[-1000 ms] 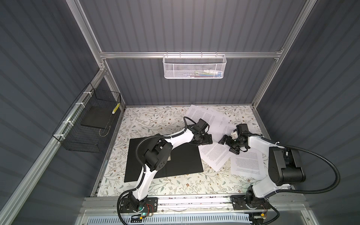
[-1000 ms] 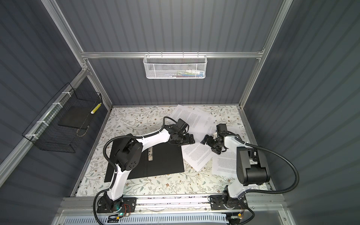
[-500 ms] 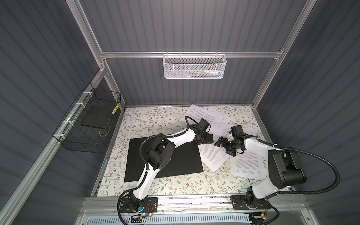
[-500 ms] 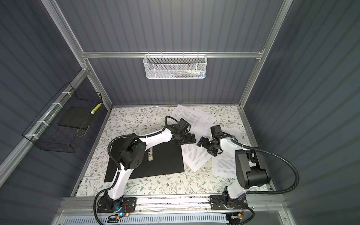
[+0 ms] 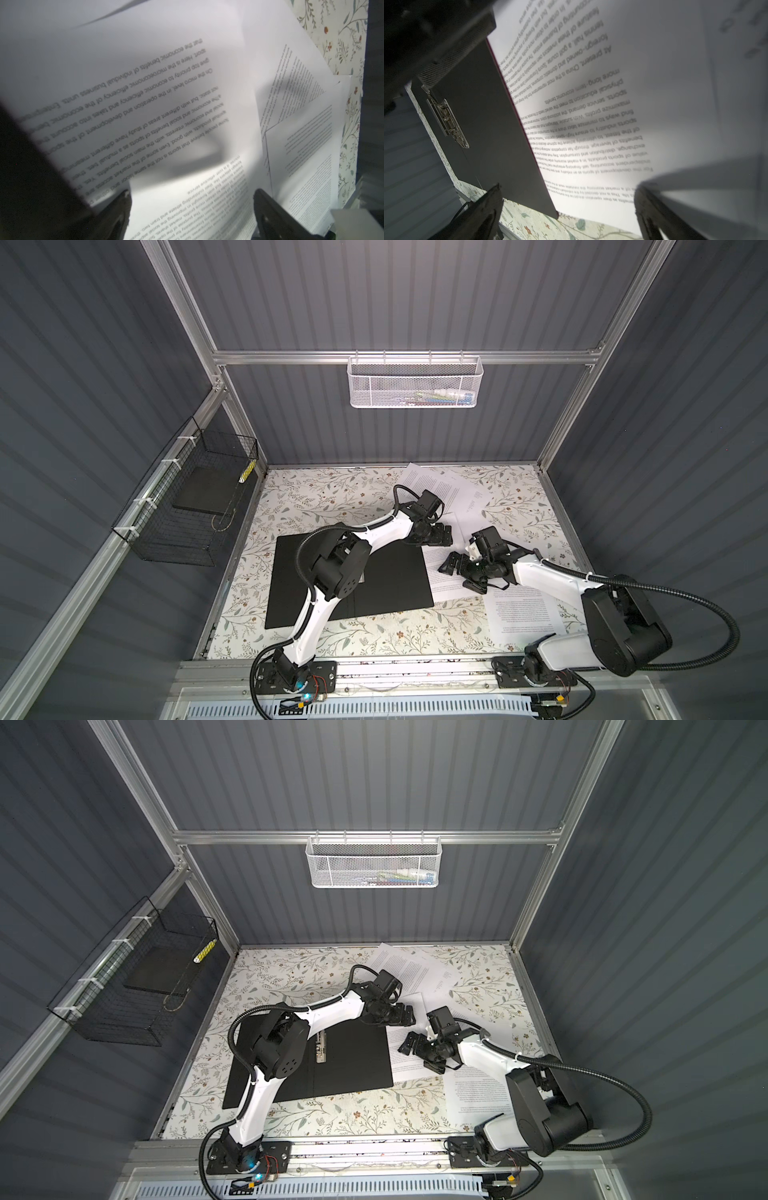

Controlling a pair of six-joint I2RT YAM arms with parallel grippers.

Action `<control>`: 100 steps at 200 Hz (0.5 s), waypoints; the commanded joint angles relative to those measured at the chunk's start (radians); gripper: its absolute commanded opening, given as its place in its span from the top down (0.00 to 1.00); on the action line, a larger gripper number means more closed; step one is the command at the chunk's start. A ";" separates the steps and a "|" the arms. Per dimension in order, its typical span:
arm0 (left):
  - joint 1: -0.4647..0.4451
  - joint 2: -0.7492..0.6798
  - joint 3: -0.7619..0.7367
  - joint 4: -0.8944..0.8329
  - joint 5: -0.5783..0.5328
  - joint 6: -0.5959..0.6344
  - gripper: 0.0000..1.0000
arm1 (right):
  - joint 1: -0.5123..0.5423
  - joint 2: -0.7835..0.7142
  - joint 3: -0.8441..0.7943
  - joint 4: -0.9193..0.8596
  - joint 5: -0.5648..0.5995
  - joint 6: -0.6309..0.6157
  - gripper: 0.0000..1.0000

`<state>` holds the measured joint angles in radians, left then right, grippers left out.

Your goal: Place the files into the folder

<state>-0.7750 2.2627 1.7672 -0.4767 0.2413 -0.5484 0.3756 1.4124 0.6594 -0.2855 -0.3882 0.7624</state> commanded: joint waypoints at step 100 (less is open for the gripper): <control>0.007 0.049 -0.081 -0.133 0.020 0.085 0.07 | -0.334 -0.074 -0.015 -0.112 0.156 -0.049 0.01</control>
<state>-0.7750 2.2555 1.7477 -0.4747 0.2558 -0.4698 0.0673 1.3262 0.6849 -0.3946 -0.2462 0.6846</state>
